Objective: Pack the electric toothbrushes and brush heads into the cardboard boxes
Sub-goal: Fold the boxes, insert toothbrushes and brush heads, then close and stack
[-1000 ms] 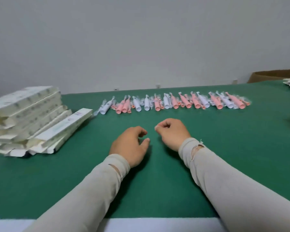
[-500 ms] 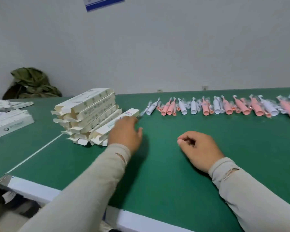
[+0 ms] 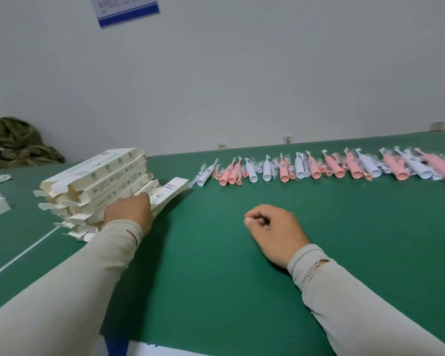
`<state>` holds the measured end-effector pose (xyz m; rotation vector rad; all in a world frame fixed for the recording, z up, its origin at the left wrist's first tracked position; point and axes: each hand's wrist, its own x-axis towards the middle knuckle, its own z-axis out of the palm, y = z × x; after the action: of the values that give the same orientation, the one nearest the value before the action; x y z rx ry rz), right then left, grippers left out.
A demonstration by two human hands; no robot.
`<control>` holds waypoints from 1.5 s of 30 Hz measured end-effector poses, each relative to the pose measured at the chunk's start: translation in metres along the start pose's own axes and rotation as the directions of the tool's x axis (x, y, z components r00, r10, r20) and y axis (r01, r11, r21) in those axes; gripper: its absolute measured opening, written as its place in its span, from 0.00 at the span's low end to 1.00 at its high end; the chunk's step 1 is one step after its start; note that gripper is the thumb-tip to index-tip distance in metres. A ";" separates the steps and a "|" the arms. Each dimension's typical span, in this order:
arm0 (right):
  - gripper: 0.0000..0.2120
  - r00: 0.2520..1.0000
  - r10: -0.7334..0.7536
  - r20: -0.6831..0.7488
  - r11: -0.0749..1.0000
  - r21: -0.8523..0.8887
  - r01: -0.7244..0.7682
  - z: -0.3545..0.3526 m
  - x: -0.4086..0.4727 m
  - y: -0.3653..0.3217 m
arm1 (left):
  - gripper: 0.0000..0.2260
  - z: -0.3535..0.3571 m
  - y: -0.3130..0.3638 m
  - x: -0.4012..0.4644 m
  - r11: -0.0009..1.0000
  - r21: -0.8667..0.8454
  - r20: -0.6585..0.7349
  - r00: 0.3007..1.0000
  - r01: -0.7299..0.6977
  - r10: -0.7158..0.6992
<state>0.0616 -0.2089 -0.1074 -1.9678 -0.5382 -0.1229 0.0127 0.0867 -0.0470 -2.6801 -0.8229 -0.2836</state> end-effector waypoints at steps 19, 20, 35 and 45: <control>0.11 0.948 0.316 -0.029 0.864 0.423 -0.275 -0.020 0.006 -0.016 | 0.12 -0.047 0.170 -0.060 -0.457 -0.826 0.224 0.935 0.331 0.273; 0.11 0.944 0.328 -0.042 0.853 0.442 -0.277 -0.021 0.007 -0.014 | 0.12 -0.044 0.177 -0.060 -0.484 -0.806 0.223 0.932 0.342 0.287; 0.18 0.901 0.429 0.064 0.766 0.502 -0.400 -0.012 0.008 -0.019 | 0.30 -0.024 0.173 -0.046 -0.797 -0.310 0.227 0.854 0.518 0.467; 0.19 0.933 0.360 0.003 0.840 0.435 -0.326 -0.011 0.006 -0.020 | 0.25 -0.024 0.176 -0.044 -0.823 -0.357 0.293 0.890 0.442 0.350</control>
<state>0.0600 -0.2097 -0.0838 -1.5842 -0.1313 0.1361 0.0758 -0.0820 -0.0806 -5.0263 -1.4964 -1.7065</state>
